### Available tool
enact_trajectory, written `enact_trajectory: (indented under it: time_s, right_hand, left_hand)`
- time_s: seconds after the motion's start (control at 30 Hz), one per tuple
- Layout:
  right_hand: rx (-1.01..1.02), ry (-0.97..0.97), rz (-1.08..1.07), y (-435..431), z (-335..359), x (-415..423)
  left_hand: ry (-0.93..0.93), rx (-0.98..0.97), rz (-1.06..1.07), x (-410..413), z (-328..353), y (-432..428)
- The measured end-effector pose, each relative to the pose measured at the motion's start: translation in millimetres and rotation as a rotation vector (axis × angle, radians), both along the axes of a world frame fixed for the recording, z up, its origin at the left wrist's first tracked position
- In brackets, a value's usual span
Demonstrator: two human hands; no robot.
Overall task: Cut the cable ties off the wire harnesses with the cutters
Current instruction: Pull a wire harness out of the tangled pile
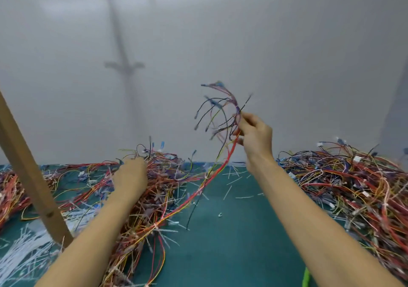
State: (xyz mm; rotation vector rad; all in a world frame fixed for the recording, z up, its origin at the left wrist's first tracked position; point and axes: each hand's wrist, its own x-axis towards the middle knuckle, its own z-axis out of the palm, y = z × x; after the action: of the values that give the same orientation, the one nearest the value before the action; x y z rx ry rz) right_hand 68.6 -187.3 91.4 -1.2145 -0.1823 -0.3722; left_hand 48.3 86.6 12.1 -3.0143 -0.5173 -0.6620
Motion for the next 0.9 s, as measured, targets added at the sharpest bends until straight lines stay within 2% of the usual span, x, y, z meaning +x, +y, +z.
enact_trajectory:
  time_s: [0.13, 0.23, 0.3, 0.33, 0.4, 0.5, 0.57, 0.73, 0.8, 0.9]
  right_hand:
    - [0.158, -0.078, -0.094, -31, 31, -8]
    - [0.166, -0.179, -0.161, -54, 50, -13]
    - [0.134, -0.217, -0.184, -65, 58, -15]
    - [0.113, -0.227, -0.186, -67, 60, -15]
    - [0.076, -0.235, -0.178, -67, 60, -17]
    - [0.064, -0.228, -0.138, -58, 55, -22]
    - [0.037, -0.194, -0.112, -52, 48, -24]
    - [-0.103, -0.075, -0.047, -45, 10, -29]
    - [-0.085, -0.012, 0.003, -45, -4, -32]
    - [-0.081, 0.055, 0.075, -48, -22, -34]
  left_hand:
    - [0.052, -0.014, 0.014, -3, -1, -4]
    - [0.077, -0.128, -0.003, -6, 8, -16]
    - [0.045, -0.138, -0.035, -12, 18, -33]
    - [-0.005, -0.117, -0.083, -16, 23, -45]
    - [-0.097, -0.161, -0.309, -25, 31, -75]
    - [-0.067, -0.345, -0.684, -41, 35, -126]
    - [-0.079, -0.53, -0.81, -44, 36, -155]
    - [-0.192, -1.101, -0.867, -40, 45, -199]
    - [-0.207, -1.174, -0.883, -38, 46, -206]
    - [-0.24, -1.133, -0.843, -34, 36, -209]
